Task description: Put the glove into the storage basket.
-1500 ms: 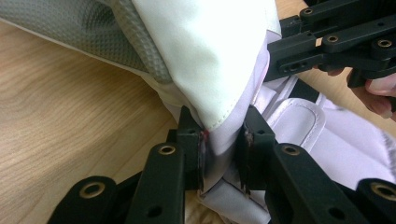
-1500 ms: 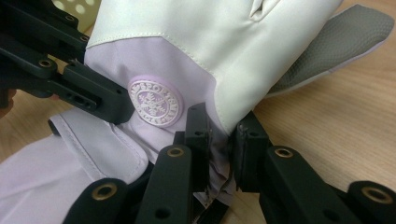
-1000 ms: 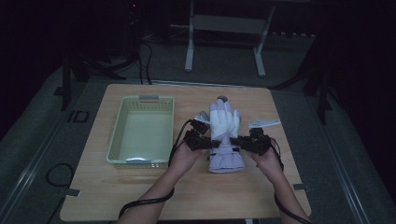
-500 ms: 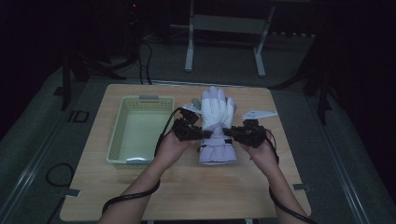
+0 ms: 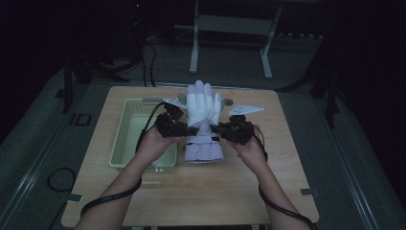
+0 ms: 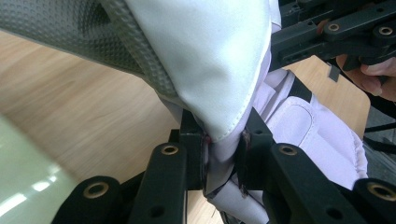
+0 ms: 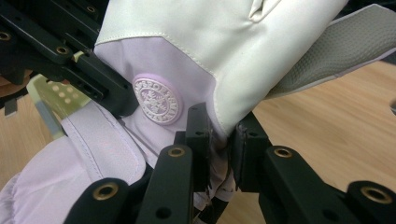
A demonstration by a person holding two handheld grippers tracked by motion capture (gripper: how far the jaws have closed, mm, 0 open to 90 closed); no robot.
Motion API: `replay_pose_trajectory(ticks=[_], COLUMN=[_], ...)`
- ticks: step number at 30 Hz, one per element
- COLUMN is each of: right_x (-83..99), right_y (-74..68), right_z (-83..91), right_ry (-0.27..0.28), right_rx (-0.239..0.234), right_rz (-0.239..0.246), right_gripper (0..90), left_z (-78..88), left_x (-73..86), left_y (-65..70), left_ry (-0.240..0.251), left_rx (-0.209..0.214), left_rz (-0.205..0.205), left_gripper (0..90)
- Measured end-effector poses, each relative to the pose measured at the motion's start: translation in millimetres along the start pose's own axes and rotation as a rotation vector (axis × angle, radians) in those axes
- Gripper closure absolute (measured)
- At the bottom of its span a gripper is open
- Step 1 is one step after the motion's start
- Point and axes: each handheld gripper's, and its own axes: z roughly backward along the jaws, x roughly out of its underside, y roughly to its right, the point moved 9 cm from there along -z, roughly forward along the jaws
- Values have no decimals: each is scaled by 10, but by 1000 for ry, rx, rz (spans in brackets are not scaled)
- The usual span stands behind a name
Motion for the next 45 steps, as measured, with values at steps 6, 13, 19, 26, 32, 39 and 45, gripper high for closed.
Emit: replay_pose_trajectory(ticks=[6, 13, 19, 26, 32, 39, 45], right_x=[-191, -379, -496, -597, -615, -429, -214], right_y=[-210, -428, -610, -834, -936, -942, -938], right_z=[-181, -395, -616, -930, -1198, -1475, -1651], right_ry=[-7, -6, 3, -3, -26, -71, -126], right_rx=[-18, -30, -46, -60, -60, -57, -56], right_rz=[11, 24, 25, 29, 38, 13, -2], right_gripper=[791, 791, 791, 790, 791, 791, 790], left_z=[278, 576, 785, 986, 1031, 854, 703], left_x=[69, 165, 300, 481, 649, 913, 1098], left_y=[-179, -390, -580, -804, -1030, -1221, -1302], left_ry=[-3, -7, 2, 2, -1, -23, -59], left_rx=[-12, -40, -60, -85, -83, -87, -78], left_rz=[-3, -13, -7, 23, 56, 97, 134], left_gripper=[760, 760, 759, 759, 759, 758, 755])
